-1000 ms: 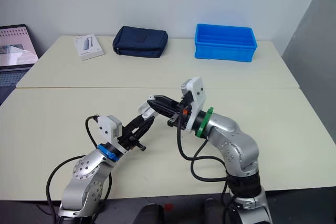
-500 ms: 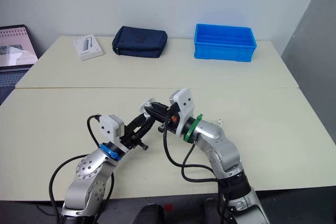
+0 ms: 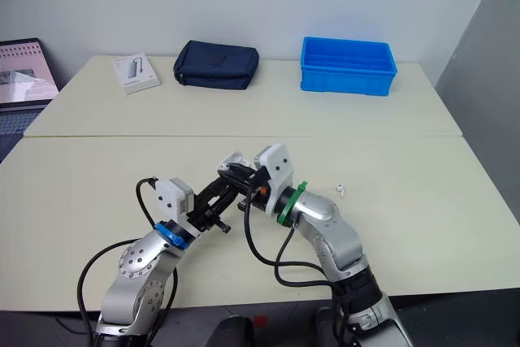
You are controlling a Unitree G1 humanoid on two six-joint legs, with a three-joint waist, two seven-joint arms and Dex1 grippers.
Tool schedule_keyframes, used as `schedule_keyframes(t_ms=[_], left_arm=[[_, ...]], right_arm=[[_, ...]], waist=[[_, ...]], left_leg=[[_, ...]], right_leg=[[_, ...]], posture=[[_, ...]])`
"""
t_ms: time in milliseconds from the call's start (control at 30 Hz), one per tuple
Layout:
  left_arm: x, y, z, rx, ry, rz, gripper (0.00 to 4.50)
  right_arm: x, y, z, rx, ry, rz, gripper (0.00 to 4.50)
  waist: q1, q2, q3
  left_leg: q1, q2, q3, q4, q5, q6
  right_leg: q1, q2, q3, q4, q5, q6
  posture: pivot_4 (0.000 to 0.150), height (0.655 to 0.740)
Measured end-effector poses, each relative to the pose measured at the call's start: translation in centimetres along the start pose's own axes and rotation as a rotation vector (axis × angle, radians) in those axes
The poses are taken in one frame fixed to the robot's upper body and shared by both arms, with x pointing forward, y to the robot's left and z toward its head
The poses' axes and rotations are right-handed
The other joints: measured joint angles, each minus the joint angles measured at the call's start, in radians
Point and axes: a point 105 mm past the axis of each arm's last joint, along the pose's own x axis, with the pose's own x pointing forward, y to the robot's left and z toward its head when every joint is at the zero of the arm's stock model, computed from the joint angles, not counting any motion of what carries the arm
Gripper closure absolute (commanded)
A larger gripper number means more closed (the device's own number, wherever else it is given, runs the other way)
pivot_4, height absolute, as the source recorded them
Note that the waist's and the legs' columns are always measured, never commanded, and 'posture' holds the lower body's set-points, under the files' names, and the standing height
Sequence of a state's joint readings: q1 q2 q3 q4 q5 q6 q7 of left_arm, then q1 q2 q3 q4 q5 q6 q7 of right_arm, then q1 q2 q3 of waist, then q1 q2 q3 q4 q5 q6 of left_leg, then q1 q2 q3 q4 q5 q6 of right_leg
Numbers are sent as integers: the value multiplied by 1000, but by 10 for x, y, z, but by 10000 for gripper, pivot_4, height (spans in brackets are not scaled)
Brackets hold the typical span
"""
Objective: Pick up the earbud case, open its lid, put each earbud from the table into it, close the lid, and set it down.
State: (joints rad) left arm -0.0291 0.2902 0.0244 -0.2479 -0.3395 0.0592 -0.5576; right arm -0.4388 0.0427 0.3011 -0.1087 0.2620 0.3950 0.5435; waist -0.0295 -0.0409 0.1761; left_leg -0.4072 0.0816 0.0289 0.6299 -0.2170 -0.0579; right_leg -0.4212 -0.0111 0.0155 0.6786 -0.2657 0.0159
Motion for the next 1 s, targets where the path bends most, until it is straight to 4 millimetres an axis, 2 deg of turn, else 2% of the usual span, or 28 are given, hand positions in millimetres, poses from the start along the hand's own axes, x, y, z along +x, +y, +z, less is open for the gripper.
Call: schedule_keyframes(t_ms=[800,1000], left_arm=[[0,-3,-6,-16,28,0,37255],[0,-1,-7,-20,36,19,37255]], right_arm=[[-3,5,-9,1,3,-25,40882],[-1,10,-12,4,5,-10,19785]], waist=[[0,0,0],[0,0,0]], left_leg=[[0,0,0,0,0,0],[0,0,0,0,0,0]], right_leg=[[0,0,0,0,0,0],[0,0,0,0,0,0]], posture=[[1500,7391],[1500,7391]])
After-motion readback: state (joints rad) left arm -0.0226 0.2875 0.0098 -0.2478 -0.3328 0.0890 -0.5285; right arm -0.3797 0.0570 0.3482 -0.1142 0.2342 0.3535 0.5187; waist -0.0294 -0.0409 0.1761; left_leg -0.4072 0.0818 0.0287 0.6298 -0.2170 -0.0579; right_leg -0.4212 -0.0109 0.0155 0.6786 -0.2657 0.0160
